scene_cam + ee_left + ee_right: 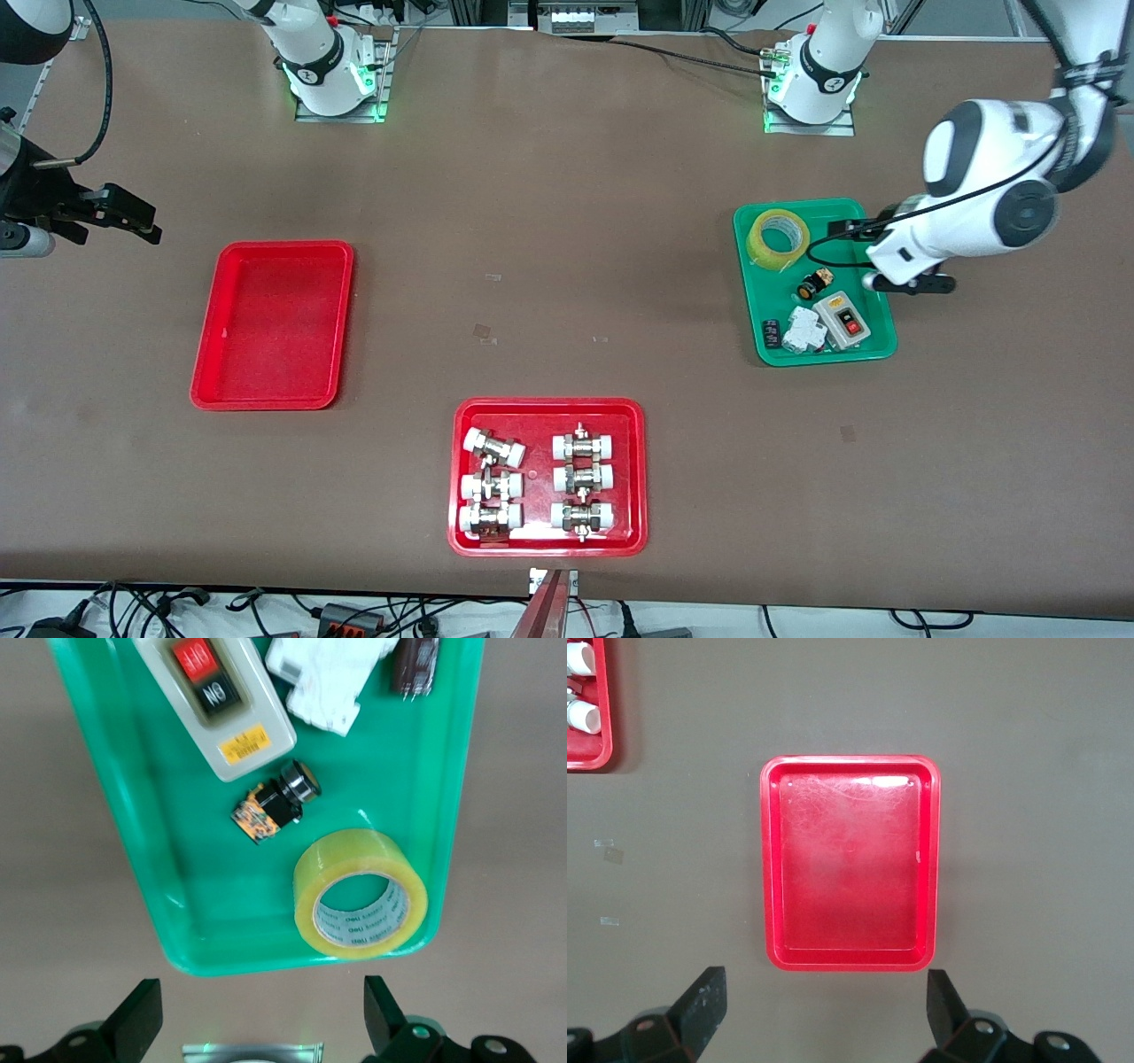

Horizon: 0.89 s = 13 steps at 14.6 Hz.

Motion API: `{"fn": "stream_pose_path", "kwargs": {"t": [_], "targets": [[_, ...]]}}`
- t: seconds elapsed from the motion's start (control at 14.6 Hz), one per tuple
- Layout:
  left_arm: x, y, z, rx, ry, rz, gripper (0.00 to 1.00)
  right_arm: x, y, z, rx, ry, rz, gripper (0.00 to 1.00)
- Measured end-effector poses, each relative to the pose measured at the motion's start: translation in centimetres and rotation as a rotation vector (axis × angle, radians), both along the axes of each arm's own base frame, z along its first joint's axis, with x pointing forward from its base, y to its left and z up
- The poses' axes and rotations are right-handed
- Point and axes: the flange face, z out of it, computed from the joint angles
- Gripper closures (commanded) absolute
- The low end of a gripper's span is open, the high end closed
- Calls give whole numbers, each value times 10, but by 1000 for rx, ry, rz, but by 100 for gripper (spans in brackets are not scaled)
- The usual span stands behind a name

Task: Left arm passes tape to right arm into tray
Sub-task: 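Reach the left gripper down to the yellow tape roll in the green tray, then close the left gripper on the tape roll's rim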

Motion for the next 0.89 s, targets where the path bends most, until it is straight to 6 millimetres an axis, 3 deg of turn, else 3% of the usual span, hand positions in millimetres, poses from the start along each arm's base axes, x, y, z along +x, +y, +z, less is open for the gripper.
{"fn": "stream_pose_path", "kwargs": {"t": [0.48,0.75,0.89], "targets": [[-40,-11,-66,8,-41,-9,0,0,-1,0,0,1,-1,0],[-50,-9,-97,8,-15,-1,0,0,-1,-1,0,4,-1,0],[-51,-10,-104,-3,-5,18,12,0,-1,-2,0,6,-2,0]]}}
